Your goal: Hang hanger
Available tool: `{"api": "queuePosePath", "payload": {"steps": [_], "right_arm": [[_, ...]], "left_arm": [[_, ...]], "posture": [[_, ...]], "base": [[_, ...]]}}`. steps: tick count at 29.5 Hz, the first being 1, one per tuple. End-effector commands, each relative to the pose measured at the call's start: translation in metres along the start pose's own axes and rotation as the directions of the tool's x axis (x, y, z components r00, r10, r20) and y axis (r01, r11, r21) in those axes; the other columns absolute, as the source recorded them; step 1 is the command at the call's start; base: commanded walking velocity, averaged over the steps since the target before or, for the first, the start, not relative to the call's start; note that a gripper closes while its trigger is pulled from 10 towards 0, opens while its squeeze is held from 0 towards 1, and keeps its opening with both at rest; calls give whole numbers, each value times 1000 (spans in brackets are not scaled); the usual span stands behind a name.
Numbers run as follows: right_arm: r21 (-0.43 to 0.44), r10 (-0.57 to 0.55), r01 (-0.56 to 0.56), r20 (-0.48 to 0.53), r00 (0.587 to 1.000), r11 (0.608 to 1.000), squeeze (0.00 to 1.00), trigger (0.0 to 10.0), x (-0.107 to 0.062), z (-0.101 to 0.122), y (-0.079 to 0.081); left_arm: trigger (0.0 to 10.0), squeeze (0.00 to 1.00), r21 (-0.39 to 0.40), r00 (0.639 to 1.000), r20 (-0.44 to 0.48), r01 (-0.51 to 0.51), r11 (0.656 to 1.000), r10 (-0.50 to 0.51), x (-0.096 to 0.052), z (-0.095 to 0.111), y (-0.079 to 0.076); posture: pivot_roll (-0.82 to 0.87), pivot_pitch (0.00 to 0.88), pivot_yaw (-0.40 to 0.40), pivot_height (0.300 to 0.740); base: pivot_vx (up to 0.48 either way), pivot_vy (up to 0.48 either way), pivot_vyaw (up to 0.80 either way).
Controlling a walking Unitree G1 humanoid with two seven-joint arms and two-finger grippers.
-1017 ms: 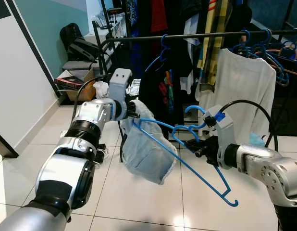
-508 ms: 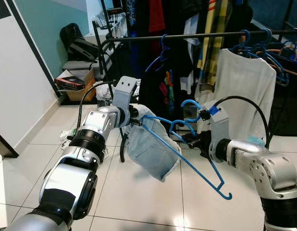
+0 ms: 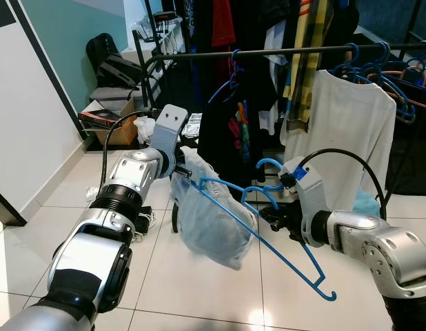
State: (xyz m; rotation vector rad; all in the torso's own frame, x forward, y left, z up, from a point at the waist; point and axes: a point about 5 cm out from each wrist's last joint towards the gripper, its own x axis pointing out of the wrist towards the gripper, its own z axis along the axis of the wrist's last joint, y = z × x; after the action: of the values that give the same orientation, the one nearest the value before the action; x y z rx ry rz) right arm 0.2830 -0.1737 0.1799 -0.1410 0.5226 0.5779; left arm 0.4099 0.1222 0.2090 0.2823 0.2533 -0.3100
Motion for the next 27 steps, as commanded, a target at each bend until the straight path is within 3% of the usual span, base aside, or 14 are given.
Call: {"api": "queuePosePath", "payload": {"steps": [1, 12, 20, 22, 23, 24, 25, 26, 27], "right_arm": [[-3, -39, 39, -14, 999, 999, 0, 10000, -2, 0, -4], [-28, -61, 61, -6, 998, 998, 0, 10000, -10, 4, -9], [-34, -74, 74, 2, 997, 997, 0, 10000, -10, 5, -11], [-44, -69, 69, 14, 998, 997, 0, 10000, -8, 6, -10], [-44, -69, 69, 14, 998, 997, 0, 10000, -8, 6, -10], [-53, -65, 66, 23, 998, 996, 0, 10000, -7, 7, -9], [-59, -61, 63, 30, 998, 996, 0, 10000, -5, 8, -9], [-59, -61, 63, 30, 998, 996, 0, 10000, -5, 8, -9], [-68, -60, 62, 34, 998, 996, 0, 10000, -5, 8, -8]], "left_arm": [[10000, 0, 64, 996, 20, -91, 994, 90, -5, 0, 21], [10000, 0, 171, 991, 37, -130, 977, 126, -6, -3, 26], [10000, 0, 144, 997, 50, -59, 988, 52, -4, 1, 13], [10000, 0, 84, 997, 57, 43, 995, -48, -3, 5, -5], [10000, 0, 84, 997, 57, 43, 995, -48, -3, 5, -5], [10000, 0, 31, 990, 59, 125, 992, -126, -4, 8, -18], [10000, 0, -22, 976, 62, 209, 978, -207, -5, 11, -32], [10000, 0, -22, 976, 62, 209, 978, -207, -5, 11, -32], [10000, 0, -75, 959, 66, 281, 957, -277, -7, 13, -43]], "posture": [[-89, 0, 131, 740], [-90, 0, 131, 740], [-91, 0, 130, 740], [-86, 0, 127, 740], [-86, 0, 127, 740], [-84, 0, 127, 740], [-84, 0, 127, 740], [-84, 0, 127, 740], [-84, 0, 127, 740]], "base": [[0, 0, 0], [0, 0, 0], [0, 0, 0], [0, 0, 0], [0, 0, 0], [0, 0, 0], [0, 0, 0], [0, 0, 0], [0, 0, 0]]}}
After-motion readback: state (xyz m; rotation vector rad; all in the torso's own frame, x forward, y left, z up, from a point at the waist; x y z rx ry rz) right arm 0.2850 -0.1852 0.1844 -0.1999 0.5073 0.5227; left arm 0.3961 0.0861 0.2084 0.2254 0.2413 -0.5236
